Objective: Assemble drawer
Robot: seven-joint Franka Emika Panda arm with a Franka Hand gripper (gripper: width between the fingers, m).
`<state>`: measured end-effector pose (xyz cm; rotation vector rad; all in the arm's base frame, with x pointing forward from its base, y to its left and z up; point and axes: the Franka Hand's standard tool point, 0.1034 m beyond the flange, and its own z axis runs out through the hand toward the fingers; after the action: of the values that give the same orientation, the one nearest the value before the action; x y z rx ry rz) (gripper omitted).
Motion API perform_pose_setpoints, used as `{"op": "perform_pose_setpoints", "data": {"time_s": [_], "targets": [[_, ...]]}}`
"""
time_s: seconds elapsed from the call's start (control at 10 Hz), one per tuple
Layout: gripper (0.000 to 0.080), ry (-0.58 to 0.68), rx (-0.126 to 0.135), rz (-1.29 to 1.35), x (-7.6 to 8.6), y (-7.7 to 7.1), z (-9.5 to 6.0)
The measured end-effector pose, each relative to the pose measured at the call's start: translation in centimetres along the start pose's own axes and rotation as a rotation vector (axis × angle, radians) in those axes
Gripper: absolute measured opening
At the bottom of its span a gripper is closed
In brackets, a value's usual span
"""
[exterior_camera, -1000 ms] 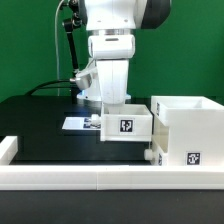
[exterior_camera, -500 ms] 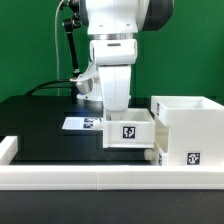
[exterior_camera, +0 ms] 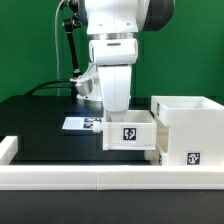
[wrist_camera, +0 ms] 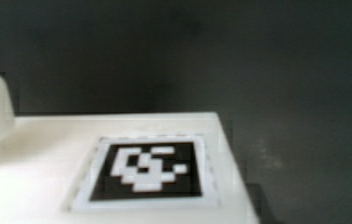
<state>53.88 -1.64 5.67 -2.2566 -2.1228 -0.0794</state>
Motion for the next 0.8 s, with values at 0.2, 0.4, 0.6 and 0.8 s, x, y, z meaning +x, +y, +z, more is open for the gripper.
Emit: {"op": "perform_pose_setpoints", "data": {"time_s": [0.2,0.4,0.6,0.8], "targets": [[0.0042,0.002,-0.008,0.003,0.1,0.1,0.2],[0.0042,0.004,-0.025,0.002,0.4,0.3,0.2],[0.0042,0.005,-0.026,-0.005,0.8,0.3,0.2],[0.0042,0.005,-0.024,0.014,1.2,0.3,0.2]]}}
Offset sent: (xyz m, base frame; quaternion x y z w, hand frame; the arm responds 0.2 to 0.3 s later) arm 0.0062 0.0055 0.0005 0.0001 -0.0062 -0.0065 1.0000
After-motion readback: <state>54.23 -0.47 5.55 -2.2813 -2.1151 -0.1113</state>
